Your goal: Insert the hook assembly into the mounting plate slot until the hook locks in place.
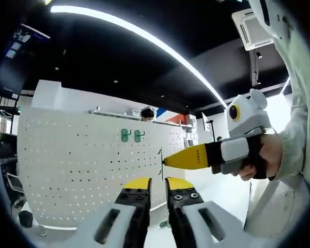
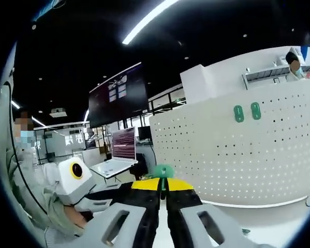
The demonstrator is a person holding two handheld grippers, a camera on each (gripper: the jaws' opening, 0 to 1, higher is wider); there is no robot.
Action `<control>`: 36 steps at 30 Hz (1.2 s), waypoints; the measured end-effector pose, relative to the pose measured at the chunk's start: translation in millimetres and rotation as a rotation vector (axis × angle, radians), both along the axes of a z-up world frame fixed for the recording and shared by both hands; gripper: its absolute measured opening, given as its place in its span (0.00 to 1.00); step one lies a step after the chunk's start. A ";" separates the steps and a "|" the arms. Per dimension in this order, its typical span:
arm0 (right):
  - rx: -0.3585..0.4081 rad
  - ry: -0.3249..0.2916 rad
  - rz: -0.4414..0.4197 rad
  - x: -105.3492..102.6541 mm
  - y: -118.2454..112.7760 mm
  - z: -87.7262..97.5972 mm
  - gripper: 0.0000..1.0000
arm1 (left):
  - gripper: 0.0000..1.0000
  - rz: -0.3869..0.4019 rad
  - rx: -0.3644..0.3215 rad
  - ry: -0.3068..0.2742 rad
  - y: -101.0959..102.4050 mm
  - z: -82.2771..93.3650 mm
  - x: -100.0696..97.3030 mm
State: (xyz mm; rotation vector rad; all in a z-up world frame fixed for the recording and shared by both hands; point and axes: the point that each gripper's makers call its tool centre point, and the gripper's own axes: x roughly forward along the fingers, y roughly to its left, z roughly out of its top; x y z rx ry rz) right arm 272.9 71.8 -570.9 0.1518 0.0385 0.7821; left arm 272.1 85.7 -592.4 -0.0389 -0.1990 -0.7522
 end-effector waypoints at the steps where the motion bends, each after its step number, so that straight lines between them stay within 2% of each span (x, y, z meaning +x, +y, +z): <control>1: 0.002 0.000 -0.004 1.0 -1.2 0.2 0.01 | 0.18 0.005 0.001 0.005 0.8 -0.7 0.7; 6: -0.041 -0.033 -0.036 7.2 -8.8 0.0 0.01 | 0.25 0.029 -0.005 0.009 5.4 -1.0 3.9; 11: -0.046 -0.039 -0.077 15.3 -21.8 1.5 0.01 | 0.42 0.058 -0.020 0.031 10.4 -2.7 7.8; 14: -0.049 -0.043 -0.103 19.3 -29.9 3.6 0.01 | 0.44 0.066 -0.017 0.035 11.6 -3.9 8.9; 20: -0.055 -0.049 -0.155 27.2 -46.7 6.0 0.01 | 0.55 0.082 -0.001 0.051 11.5 -7.7 10.7; 36: -0.065 -0.040 -0.283 56.3 -90.7 9.1 0.01 | 0.57 0.090 0.000 0.066 12.1 -10.5 12.3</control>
